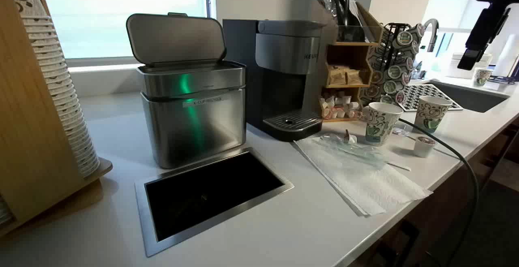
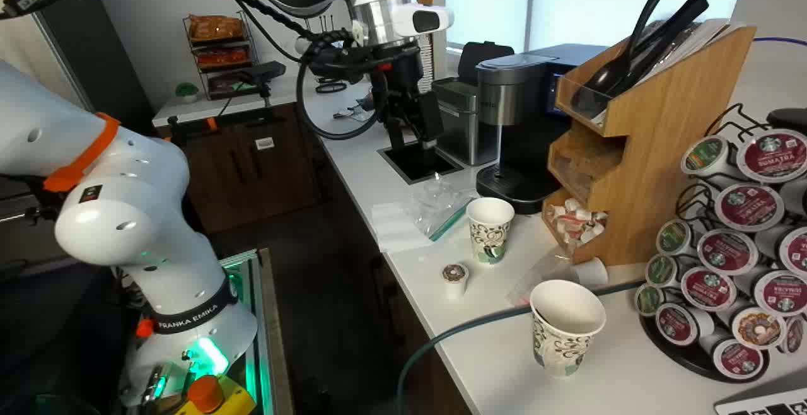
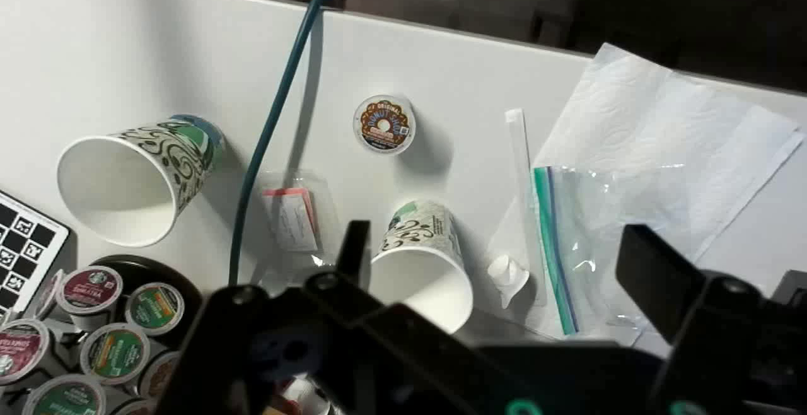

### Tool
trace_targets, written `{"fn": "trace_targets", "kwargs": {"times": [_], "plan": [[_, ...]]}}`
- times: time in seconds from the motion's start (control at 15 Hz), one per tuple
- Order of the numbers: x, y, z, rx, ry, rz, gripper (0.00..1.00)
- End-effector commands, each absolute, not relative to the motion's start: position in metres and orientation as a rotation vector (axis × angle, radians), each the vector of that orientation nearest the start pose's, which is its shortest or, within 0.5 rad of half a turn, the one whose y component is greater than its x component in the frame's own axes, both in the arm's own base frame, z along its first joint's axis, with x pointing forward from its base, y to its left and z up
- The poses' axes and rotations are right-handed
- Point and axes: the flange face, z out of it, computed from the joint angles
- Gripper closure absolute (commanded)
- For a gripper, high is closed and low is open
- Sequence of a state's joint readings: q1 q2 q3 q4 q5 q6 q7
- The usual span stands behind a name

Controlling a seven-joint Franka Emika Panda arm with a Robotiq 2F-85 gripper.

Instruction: Put the serving spoon on the countertop

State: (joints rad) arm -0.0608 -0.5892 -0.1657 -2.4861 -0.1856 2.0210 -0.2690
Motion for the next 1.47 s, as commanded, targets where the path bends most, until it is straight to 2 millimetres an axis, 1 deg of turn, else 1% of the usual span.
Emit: {"fn": "trace_targets", "kwargs": {"times": [0.0, 0.4, 0.53, 0.67, 0.8, 1.0, 1.07, 1.2, 1.33, 1.4], "plan": [[0.373, -0.101, 0.499, -3.236, -0.220, -0.159, 0.00], [0.373, -0.101, 0.499, -3.236, -0.220, -0.159, 0.00], [0.385, -0.104, 0.506, -3.219, -0.174, -0.290, 0.00], [0.408, -0.101, 0.522, -3.215, -0.152, -0.514, 0.00], [0.438, -0.101, 0.542, -3.207, -0.129, -0.748, 0.00], [0.484, -0.105, 0.569, -3.159, -0.032, -1.076, 0.00], [0.499, -0.106, 0.575, -3.132, 0.020, -1.143, 0.00], [0.527, -0.114, 0.585, -3.094, 0.143, -1.216, 0.00], [0.553, -0.123, 0.593, -3.092, 0.270, -1.195, 0.00], [0.523, -0.114, 0.588, -3.096, 0.152, -1.205, 0.00]]}}
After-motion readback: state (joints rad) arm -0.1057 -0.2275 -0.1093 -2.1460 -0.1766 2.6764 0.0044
